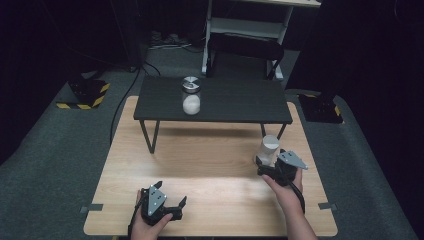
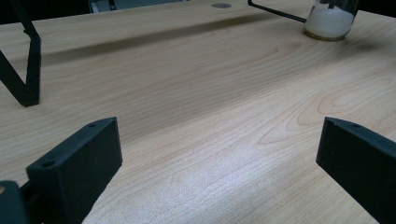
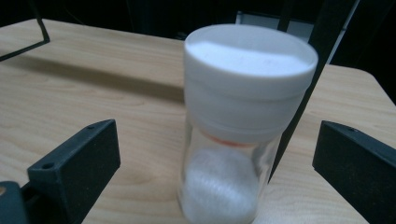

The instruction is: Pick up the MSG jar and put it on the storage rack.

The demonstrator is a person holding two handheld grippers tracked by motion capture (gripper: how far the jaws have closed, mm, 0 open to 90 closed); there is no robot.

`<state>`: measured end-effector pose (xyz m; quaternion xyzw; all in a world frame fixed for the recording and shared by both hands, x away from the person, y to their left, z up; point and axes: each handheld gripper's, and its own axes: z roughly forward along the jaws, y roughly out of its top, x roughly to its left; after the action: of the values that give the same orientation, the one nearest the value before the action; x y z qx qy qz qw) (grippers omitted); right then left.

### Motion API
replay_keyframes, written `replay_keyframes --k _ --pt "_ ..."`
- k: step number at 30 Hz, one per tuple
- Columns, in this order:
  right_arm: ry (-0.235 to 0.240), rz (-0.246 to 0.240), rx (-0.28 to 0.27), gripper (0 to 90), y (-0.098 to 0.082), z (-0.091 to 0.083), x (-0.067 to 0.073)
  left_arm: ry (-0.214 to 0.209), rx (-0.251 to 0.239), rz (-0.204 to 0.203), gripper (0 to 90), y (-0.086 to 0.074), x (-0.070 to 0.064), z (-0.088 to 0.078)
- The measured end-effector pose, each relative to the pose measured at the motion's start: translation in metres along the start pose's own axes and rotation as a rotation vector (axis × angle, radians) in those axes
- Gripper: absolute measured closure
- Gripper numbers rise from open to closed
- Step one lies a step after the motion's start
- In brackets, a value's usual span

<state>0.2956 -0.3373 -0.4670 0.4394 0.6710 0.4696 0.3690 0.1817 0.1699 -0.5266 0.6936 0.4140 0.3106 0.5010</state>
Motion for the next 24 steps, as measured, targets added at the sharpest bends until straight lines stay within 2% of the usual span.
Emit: replay_keyframes --k 7,12,18,24 --pt "-0.012 0.007 -0.019 10.6 0.003 0.008 -0.001 -0.007 -0.002 0.005 0.6 0.000 0.001 0.000" --pt "-0.023 0.016 -0.022 13.8 0.002 0.012 0.000 -0.009 -0.001 0.011 0.6 0.000 0.001 0.000" --pt "-0.050 0.046 -0.047 25.2 0.001 0.014 0.001 -0.011 -0.004 0.009 0.6 -0.001 0.001 0.000" --pt "-0.061 0.032 -0.051 30.3 0.003 0.017 0.005 -0.011 -0.005 0.006 0.6 -0.001 0.001 0.000"
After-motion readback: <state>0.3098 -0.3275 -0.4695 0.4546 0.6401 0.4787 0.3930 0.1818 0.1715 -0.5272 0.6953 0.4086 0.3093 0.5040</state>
